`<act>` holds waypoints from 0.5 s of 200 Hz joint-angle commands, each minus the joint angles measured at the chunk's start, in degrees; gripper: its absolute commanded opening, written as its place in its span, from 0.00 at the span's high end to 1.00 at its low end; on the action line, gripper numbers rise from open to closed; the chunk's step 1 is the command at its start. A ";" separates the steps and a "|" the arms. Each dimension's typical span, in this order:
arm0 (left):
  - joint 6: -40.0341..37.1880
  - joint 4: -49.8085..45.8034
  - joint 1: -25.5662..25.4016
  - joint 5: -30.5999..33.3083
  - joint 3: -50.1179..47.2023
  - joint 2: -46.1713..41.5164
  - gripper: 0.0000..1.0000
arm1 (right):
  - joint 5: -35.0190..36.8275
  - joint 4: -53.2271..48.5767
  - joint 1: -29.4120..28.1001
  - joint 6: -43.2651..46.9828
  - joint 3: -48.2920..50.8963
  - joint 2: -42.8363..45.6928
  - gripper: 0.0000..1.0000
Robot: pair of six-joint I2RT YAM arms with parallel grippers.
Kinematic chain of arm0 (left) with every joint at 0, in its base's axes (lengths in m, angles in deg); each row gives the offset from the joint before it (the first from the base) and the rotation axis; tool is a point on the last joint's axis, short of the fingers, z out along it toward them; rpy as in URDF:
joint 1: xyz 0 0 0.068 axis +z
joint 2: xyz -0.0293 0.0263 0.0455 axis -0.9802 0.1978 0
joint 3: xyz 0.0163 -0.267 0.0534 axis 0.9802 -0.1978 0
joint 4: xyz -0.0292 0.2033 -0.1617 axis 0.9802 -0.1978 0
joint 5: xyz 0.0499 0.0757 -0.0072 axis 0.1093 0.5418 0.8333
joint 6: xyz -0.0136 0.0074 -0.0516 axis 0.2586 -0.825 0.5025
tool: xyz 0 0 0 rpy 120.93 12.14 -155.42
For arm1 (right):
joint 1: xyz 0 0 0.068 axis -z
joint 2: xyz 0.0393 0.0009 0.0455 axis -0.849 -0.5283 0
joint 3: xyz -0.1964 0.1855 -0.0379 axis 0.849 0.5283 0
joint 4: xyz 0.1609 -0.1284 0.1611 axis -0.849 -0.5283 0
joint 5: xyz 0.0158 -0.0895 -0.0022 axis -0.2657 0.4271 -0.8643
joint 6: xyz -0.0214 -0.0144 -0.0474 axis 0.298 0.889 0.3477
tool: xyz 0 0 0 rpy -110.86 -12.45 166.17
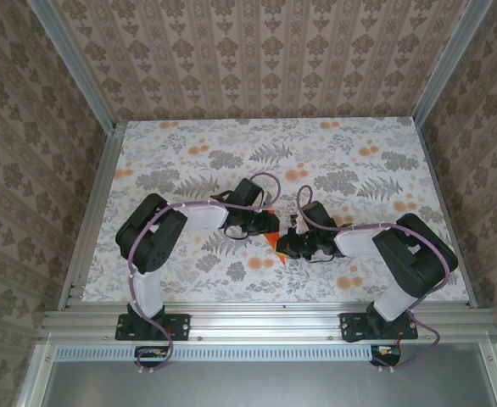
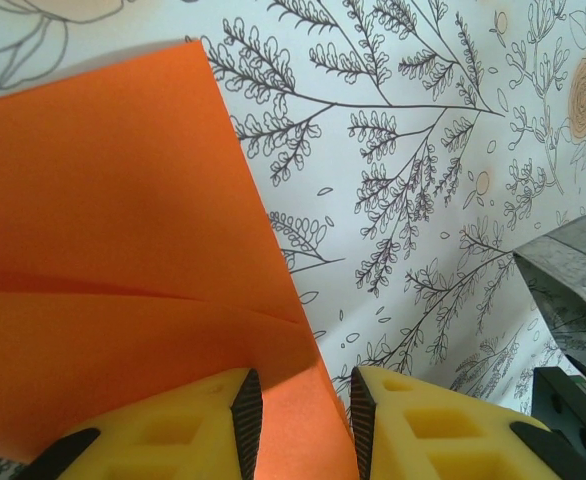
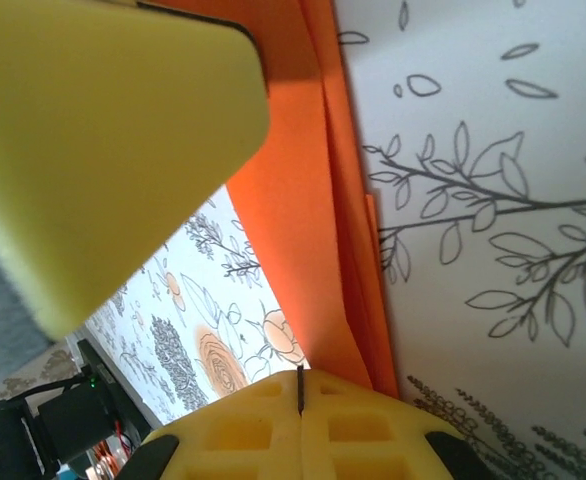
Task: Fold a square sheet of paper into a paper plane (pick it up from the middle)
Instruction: Fold the wing for the fifth time at the center of the table.
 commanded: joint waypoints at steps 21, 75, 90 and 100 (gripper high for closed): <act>-1.29 -4.30 0.00 2.07 -0.14 2.50 0.66 | -0.16 2.54 -0.09 -2.21 -4.19 -3.02 0.92; -1.03 -4.97 0.78 0.92 0.77 -2.12 0.61 | 2.87 2.17 0.08 -1.65 1.02 -9.13 0.98; -1.08 -5.16 1.85 0.25 1.21 -5.61 0.57 | 2.85 2.49 0.09 -1.64 2.44 -9.53 0.99; -1.20 -5.15 2.66 0.05 1.40 -8.16 0.54 | 2.65 2.82 0.09 -1.62 2.87 -9.76 0.99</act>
